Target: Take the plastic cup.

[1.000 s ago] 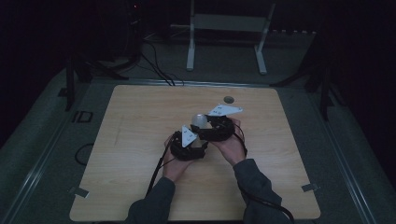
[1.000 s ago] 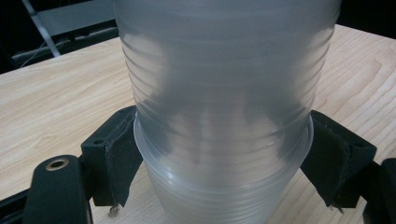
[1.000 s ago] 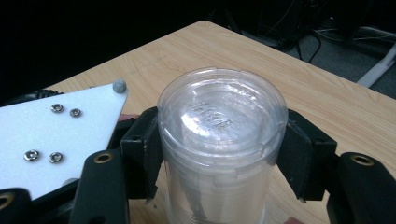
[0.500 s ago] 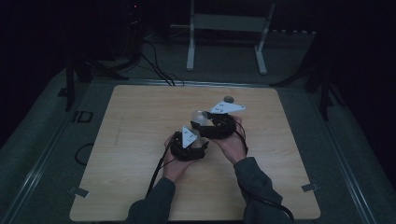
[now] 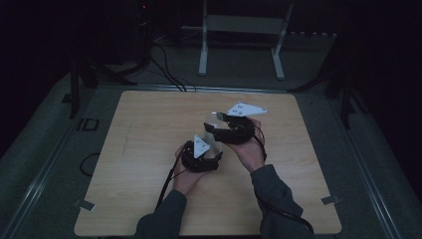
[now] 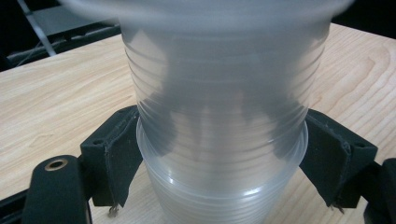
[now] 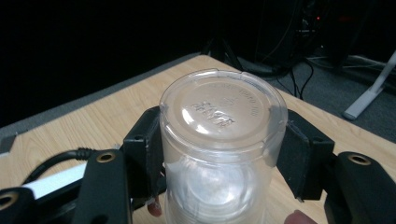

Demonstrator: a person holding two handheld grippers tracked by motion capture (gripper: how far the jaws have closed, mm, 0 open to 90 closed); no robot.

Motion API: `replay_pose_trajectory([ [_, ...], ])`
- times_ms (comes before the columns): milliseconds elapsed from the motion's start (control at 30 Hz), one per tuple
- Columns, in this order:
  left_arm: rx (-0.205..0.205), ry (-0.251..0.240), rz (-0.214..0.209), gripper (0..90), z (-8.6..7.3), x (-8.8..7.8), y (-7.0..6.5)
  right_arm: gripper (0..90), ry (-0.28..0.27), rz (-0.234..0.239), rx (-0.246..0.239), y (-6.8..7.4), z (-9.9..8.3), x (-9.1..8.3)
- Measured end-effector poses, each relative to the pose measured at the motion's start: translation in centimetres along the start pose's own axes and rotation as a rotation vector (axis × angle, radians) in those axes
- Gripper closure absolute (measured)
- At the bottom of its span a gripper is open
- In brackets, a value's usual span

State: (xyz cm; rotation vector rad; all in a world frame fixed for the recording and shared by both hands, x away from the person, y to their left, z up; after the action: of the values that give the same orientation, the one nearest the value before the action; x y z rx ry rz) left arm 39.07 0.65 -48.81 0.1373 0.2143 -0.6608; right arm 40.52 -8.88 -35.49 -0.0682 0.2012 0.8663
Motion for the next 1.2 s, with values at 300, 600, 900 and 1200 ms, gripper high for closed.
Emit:
replay_pose_trajectory([
  [300, -0.017, 0.002, -0.012, 15.6, 0.2, -0.7, 0.1, 39.3, -0.036, -0.006, 0.000, 0.1, 1.4, -1.0],
  [600, -0.041, -0.010, -0.006, 15.4, 0.6, -2.0, 0.5, 39.3, -0.088, -0.021, -0.014, 0.0, 3.3, -2.9],
  [900, -0.045, -0.030, -0.010, 16.0, 0.7, -3.4, 0.4, 39.3, -0.130, -0.040, -0.009, -1.0, 4.2, -5.2],
  [1200, -0.028, -0.046, -0.012, 17.5, 0.8, -5.0, 0.3, 39.4, -0.115, -0.096, 0.015, -2.9, 3.0, -6.7],
])
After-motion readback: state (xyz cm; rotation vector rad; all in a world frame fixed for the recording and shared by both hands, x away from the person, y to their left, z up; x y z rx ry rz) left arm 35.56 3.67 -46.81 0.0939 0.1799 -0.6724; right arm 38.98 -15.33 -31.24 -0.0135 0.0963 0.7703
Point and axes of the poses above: each handheld gripper's, and its own axes: x roughly forward along the jaws, z roughly out of its top, y roughly to its left, the point moved 5 cm from there along x, roughly forward along the jaws, and after that the axes turned 11 degrees about -y, right-handed, at the moved point
